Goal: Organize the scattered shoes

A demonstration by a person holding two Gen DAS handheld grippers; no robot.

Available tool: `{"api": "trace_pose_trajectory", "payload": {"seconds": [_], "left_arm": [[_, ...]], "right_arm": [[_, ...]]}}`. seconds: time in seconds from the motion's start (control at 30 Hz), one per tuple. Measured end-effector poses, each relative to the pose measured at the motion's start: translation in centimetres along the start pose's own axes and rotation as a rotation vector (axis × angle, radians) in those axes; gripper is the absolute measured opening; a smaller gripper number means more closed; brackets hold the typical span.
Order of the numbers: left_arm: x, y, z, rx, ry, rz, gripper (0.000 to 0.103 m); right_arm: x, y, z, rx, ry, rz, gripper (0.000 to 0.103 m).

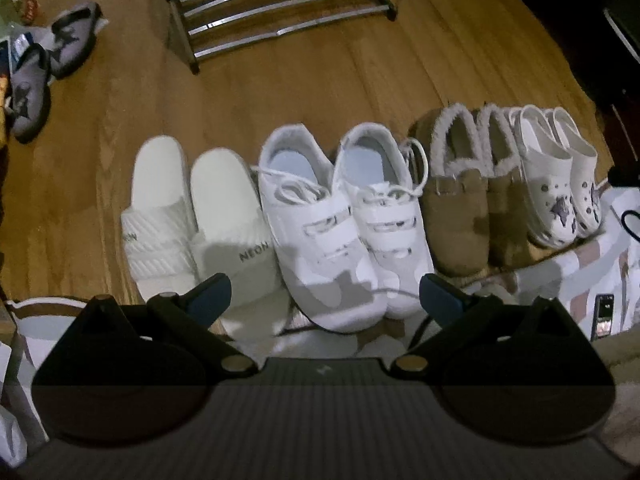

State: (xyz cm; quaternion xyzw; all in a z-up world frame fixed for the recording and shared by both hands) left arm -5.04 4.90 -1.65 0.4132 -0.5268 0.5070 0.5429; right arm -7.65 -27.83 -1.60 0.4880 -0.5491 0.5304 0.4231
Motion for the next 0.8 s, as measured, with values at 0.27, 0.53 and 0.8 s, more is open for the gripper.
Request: {"api": "trace_pose_trajectory", "payload": {"seconds": [0.27, 0.53, 0.8], "left_arm": [[-0.6, 0.3, 0.1, 0.015, 0.015, -0.027, 0.102], [-1.5, 0.4, -0.2, 0.027, 0.052, -0.05, 0.102], [-8.4, -2.3, -2.5, 0.157, 0.085, -0.145, 0.103]], "right_arm": [[0.1, 0.1, -1.0, 0.035, 0.019, -0.001, 0.102], [-1.9, 0.0, -0.7, 0.048, -0.018, -0.029, 0.102], [-8.2, -0.5, 2.1, -0.051, -0.135, 0.081, 0.093]]}}
Point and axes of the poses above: each gripper's, at about its wrist camera, not at the fingertips, and x roughly against the way its jaws point, z to its right, y to its underside, the point moved 10 cm from there along -x, roughly the way its jaws point, and after that the axes turned 9 degrees about -z, right-handed, at the moved point
